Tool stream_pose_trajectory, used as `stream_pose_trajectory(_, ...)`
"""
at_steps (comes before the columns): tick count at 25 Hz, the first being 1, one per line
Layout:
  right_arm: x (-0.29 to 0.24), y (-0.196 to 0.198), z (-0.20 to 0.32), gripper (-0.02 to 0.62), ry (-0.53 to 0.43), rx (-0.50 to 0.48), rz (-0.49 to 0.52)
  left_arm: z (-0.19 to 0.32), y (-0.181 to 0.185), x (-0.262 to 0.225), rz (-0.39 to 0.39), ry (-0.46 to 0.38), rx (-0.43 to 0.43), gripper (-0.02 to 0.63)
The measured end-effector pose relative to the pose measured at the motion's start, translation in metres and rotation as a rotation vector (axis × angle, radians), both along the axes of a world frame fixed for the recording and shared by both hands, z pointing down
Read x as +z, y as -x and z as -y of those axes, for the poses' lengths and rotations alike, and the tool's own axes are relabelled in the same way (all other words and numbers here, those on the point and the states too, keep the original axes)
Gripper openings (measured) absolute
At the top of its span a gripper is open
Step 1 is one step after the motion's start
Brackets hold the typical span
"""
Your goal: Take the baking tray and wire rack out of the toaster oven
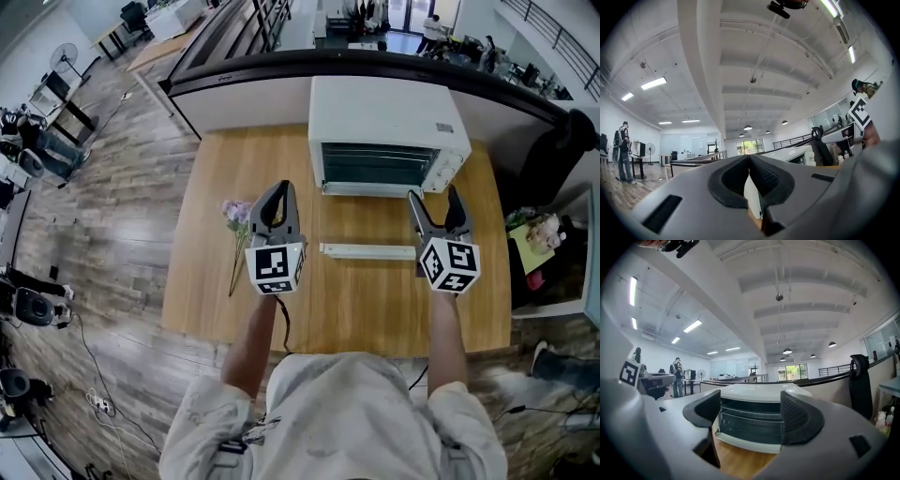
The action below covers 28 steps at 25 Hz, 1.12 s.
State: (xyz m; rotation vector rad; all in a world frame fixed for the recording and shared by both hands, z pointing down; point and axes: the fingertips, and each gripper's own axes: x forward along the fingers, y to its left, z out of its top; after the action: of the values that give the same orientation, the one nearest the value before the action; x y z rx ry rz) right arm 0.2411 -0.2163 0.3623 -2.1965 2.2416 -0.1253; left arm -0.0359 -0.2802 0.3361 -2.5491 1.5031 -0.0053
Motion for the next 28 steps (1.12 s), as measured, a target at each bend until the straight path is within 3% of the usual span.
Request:
stream_pose_trajectory(7, 0.000, 0.016, 0.039, 0.410, 0.010, -0.004, -0.004, 0.034, 0.011, -0.002, -0.010, 0.002, 0.009, 0.015)
stream_pose_trajectory(18, 0.025, 0.030, 0.057, 0.410, 0.064, -0.009, 0.010, 0.050, 0.018, 0.022, -0.009, 0.047, 0.009, 0.015)
stream_pose_trajectory(28, 0.049, 0.047, 0.083, 0.390, 0.103, -0.043, 0.127, 0.058, 0.026, 0.036, 0.000, 0.071, 0.005, 0.015)
